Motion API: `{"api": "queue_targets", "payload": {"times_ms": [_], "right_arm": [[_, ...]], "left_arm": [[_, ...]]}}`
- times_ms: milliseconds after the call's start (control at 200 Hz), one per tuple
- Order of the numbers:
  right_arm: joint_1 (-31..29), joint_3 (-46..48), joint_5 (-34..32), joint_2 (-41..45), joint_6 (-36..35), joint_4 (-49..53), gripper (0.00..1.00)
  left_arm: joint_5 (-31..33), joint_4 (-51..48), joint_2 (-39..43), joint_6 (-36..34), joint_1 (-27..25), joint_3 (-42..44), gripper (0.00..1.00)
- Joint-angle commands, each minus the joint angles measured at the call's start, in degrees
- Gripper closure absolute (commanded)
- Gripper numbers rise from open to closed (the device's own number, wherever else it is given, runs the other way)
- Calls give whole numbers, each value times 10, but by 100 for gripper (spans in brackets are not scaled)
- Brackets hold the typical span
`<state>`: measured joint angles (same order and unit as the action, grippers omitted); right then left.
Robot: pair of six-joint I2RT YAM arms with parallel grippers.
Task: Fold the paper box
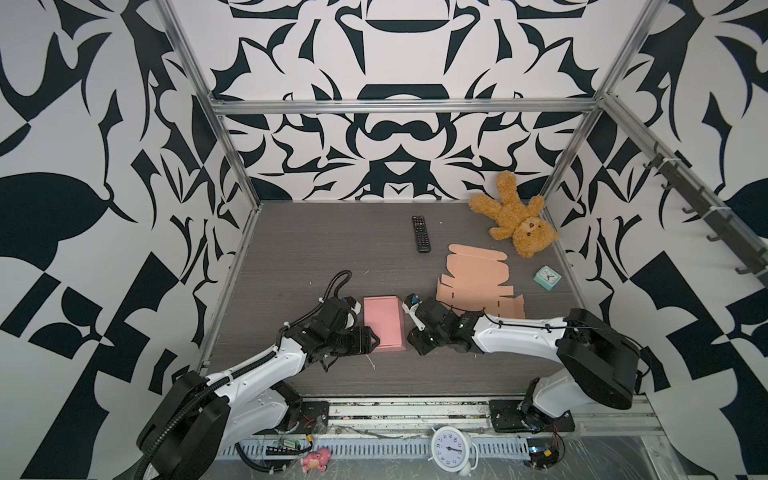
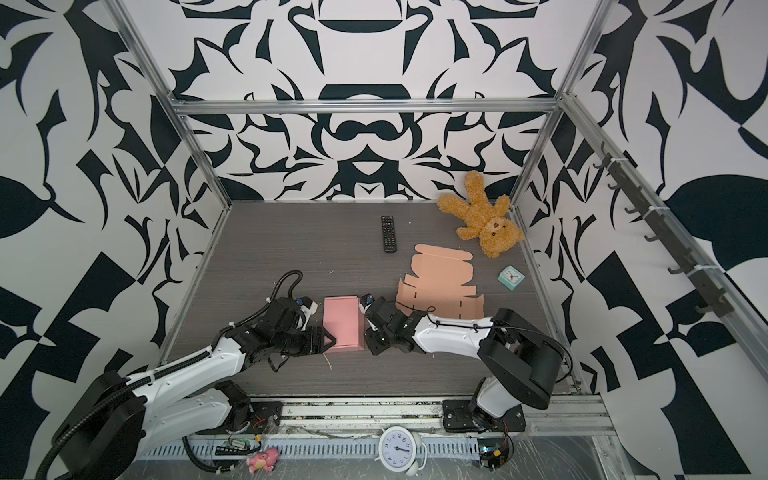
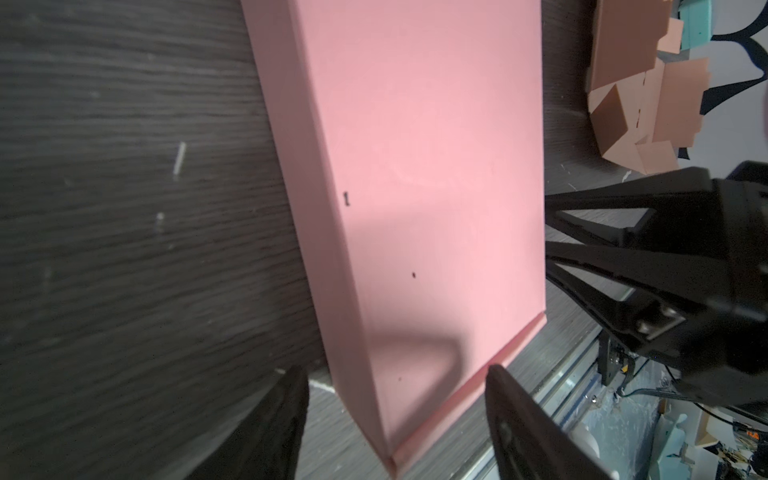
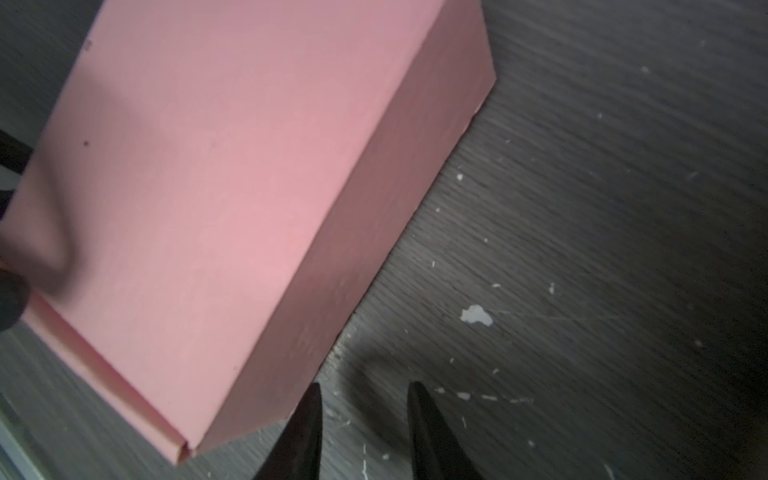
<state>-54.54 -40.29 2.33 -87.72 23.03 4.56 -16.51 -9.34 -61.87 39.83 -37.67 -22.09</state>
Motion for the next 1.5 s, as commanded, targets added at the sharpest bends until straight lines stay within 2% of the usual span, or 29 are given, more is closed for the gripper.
{"api": "queue_targets", "payload": {"times_ms": [0, 1020, 1210, 1390, 1495], "right_arm": [[-6, 1, 4, -2, 9, -16, 64], [-46, -38, 25, -19, 24, -64, 65], [-47, -33, 30, -16, 26, -72, 65], [-46, -12, 7, -11, 16, -59, 65], [-37, 3, 0, -4, 13, -54, 64]], "left_arm": [[-7, 6, 0, 13, -9, 8, 30], [-17, 75, -17, 54, -47, 9, 40], [-16, 79, -17, 56, -51, 8, 40], [-2, 75, -9, 52, -50, 20, 40], [6, 70, -3, 53, -50, 27, 37]]}}
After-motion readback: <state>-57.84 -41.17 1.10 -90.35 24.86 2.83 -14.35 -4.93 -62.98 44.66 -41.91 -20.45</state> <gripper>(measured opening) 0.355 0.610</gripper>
